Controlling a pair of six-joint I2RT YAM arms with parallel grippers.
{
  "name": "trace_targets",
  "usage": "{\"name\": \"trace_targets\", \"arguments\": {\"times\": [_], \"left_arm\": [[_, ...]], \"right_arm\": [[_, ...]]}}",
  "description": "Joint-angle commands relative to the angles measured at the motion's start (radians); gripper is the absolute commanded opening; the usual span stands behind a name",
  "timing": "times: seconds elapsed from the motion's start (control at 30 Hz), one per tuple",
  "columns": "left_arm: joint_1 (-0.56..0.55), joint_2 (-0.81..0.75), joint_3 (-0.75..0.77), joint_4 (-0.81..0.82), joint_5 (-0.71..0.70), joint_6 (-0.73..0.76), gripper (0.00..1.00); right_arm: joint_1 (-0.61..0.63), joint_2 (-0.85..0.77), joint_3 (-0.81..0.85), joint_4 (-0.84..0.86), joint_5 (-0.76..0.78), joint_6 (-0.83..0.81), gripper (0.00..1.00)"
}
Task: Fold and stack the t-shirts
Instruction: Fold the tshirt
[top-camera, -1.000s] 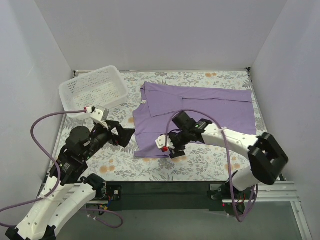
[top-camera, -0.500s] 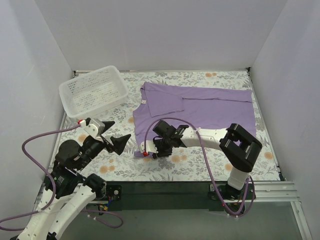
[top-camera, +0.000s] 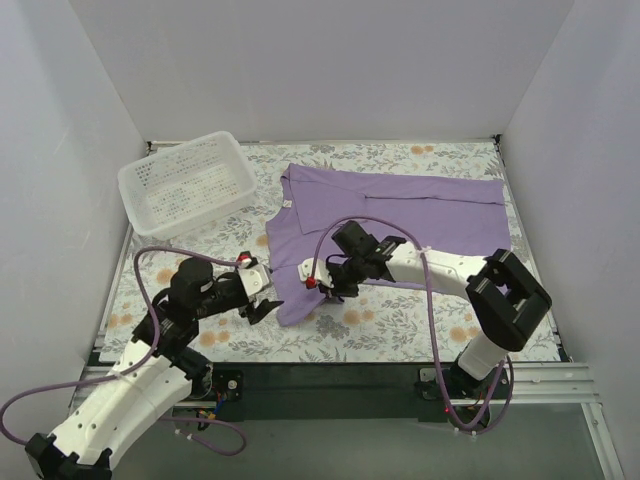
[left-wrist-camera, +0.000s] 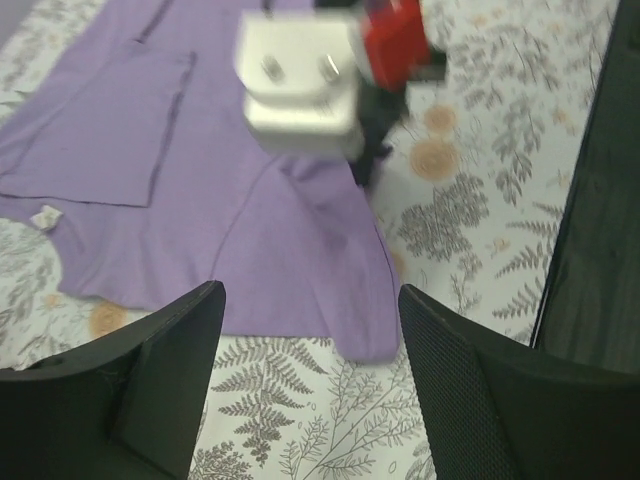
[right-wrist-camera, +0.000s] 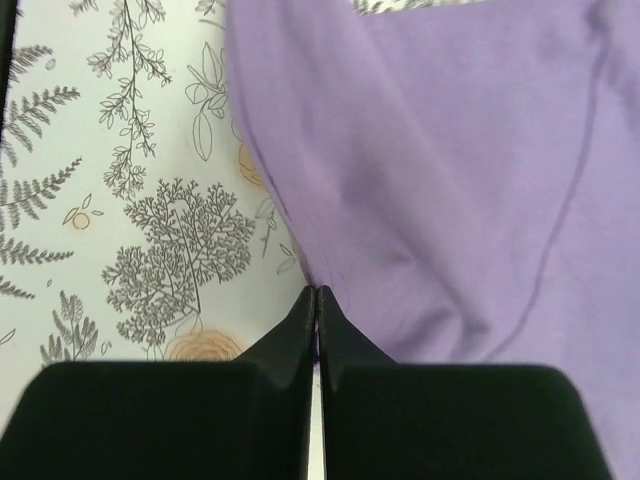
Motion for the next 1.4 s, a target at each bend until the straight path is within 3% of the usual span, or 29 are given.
{"name": "trace_targets", "arguments": {"times": [0.0, 0.33, 0.6, 1.1, 1.37], "left_arm": [[0.002, 0.049, -0.028, 0.006, 0.159, 0.204, 0.67], [-0.035, 0.166, -0.094, 0.072, 0.193, 0.24, 0.56], [-0.104, 0.137, -0.199, 0.143, 0.047, 0.242, 0.57], [-0.187, 0.251, -0.206, 0.238, -0.135, 0.26, 0.57], [-0.207, 0.322, -0.191, 0.256, -0.16, 0.252, 0.47]], "right_arm": [[-0.058, -0.074, -0.024, -0.016, -0.212, 0.014, 0.01], [-0.155, -0.02, 0.02, -0.018, -0.346, 0.087, 0.01], [-0.23, 0.035, 0.085, -0.013, -0.404, 0.188, 0.01], [-0.281, 0.101, 0.152, 0.004, -0.453, 0.3, 0.01], [-0.285, 0.098, 0.149, 0.01, -0.463, 0.307, 0.01]]}}
